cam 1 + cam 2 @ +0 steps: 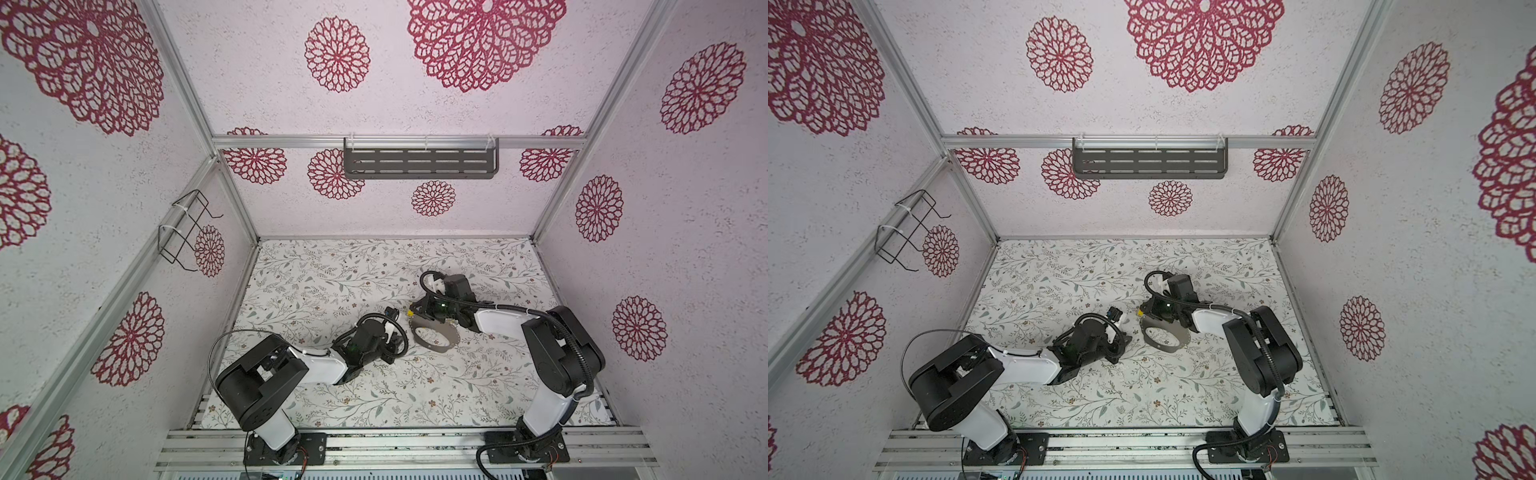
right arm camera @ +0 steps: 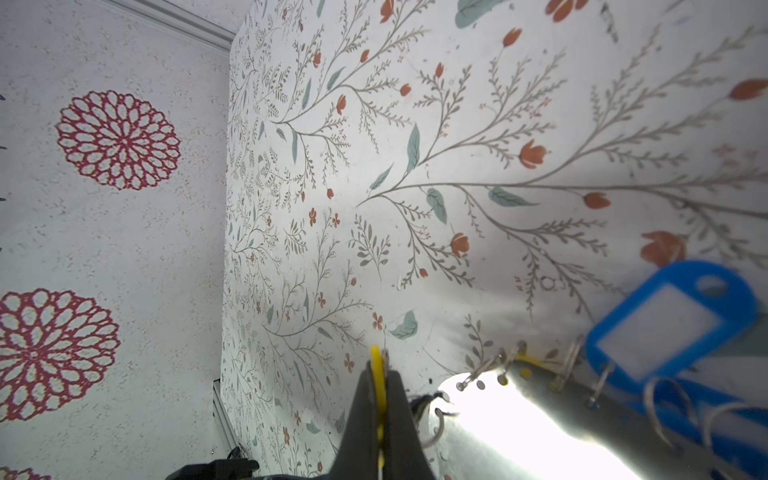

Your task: Remove the keys from the keyring

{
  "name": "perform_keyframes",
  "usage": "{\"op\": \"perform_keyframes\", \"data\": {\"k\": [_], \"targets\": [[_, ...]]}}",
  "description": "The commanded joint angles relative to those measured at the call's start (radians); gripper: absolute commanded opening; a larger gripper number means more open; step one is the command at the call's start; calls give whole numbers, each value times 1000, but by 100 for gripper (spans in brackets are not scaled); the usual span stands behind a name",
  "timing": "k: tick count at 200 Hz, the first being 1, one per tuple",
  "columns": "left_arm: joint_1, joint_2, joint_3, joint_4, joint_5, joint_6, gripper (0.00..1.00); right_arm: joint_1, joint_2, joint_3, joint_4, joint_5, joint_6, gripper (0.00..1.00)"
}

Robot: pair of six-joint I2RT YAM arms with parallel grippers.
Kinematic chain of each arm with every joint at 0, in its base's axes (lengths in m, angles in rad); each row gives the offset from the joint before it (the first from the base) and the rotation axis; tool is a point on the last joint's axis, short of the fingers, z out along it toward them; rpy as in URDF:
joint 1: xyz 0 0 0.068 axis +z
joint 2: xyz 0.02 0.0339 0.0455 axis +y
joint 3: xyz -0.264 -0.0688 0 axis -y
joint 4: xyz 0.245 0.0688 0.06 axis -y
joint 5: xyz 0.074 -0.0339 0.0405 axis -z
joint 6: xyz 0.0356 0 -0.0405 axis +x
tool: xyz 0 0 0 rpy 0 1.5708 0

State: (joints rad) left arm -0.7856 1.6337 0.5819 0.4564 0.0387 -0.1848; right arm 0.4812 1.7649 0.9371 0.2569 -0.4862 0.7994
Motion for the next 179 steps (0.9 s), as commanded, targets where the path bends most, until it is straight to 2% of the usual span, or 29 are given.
{"op": "perform_keyframes", "data": {"k": [1,26,70,105,179], "targets": [[38,-46,55,-118,146,398,27,-20,-60,-6,-9,-31,-42,0],[142,-25,147,-243,271,499,28,-36,-90,-15,-37,-52,-68,0],[229,78,246,-259,375,624,29,-43,-134,-28,-40,-68,-75,0],[225,134,336,-329,458,679,29,-49,-143,-37,-35,-66,-72,0],[170,206,388,-314,471,660,34,-55,-161,-44,-38,-63,-71,0]]}}
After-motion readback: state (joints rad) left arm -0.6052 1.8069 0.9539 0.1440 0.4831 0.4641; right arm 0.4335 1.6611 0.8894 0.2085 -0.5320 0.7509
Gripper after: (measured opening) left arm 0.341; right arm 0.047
